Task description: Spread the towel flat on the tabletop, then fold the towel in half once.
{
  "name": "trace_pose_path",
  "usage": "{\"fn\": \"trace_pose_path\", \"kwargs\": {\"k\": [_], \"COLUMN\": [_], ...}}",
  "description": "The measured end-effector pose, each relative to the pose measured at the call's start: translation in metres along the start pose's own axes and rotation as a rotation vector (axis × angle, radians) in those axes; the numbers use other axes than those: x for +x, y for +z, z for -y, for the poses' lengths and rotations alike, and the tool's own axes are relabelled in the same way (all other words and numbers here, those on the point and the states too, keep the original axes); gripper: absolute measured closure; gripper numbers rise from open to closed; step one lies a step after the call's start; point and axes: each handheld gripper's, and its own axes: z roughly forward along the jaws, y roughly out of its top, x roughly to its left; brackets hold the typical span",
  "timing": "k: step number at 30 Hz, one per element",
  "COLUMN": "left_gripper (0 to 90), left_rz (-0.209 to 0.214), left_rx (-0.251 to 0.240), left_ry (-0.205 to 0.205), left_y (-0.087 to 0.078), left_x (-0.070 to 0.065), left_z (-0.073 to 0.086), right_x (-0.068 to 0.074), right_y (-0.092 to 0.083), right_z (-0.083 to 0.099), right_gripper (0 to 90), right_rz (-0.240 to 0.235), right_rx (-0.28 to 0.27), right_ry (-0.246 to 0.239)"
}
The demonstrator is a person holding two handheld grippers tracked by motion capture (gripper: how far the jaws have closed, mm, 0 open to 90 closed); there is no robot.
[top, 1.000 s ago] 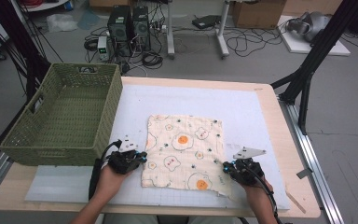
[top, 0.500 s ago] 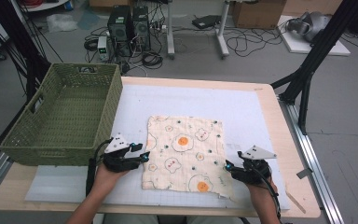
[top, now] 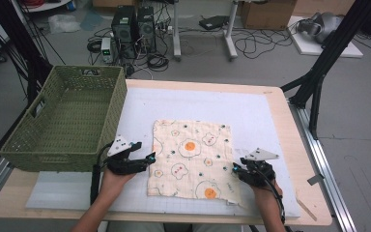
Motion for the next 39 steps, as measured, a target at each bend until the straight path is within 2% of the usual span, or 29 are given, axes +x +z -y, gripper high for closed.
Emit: {"fn": "trace_pose_path", "kwargs": {"k": [3, 4, 7, 11, 17, 23, 30, 39], "left_gripper": [25.2, 23.5, 20.6, 20.6, 20.8, 21.0, 21.0, 21.0], "left_rz": [0.032, 0.049, 0.064, 0.071, 0.061, 0.051, 0.055, 0.048], "left_rx": [-0.035, -0.039, -0.044, -0.051, -0.033, -0.025, -0.024, -0.017], "left_ry": [0.004, 0.000, 0.015, 0.025, 0.040, 0.037, 0.040, 0.018], "left_y": [-0.003, -0.003, -0.004, -0.005, -0.006, -0.006, -0.007, -0.004], "left_x": [0.000, 0.001, 0.000, 0.000, 0.000, 0.001, 0.000, 0.003], "left_z": [-0.001, -0.002, -0.002, -0.002, -0.001, 0.000, 0.000, 0.000], "right_x": [-0.002, -0.004, -0.007, -0.008, -0.010, -0.008, -0.010, -0.010], "right_y": [-0.009, -0.011, -0.016, -0.018, -0.017, -0.017, -0.019, -0.020], "right_z": [-0.001, -0.001, -0.002, -0.002, -0.001, 0.000, 0.000, 0.000], "right_gripper": [46.2, 40.9, 30.9, 20.8, 18.3, 18.4, 18.4, 18.4], "right_rz": [0.015, 0.016, 0.010, 0.013, 0.025, 0.026, 0.027, 0.024], "right_rx": [-0.056, -0.077, -0.122, -0.133, -0.137, -0.130, -0.137, -0.141], "right_ry": [-0.009, -0.009, -0.005, 0.009, 0.015, 0.007, 0.021, 0.027]}}
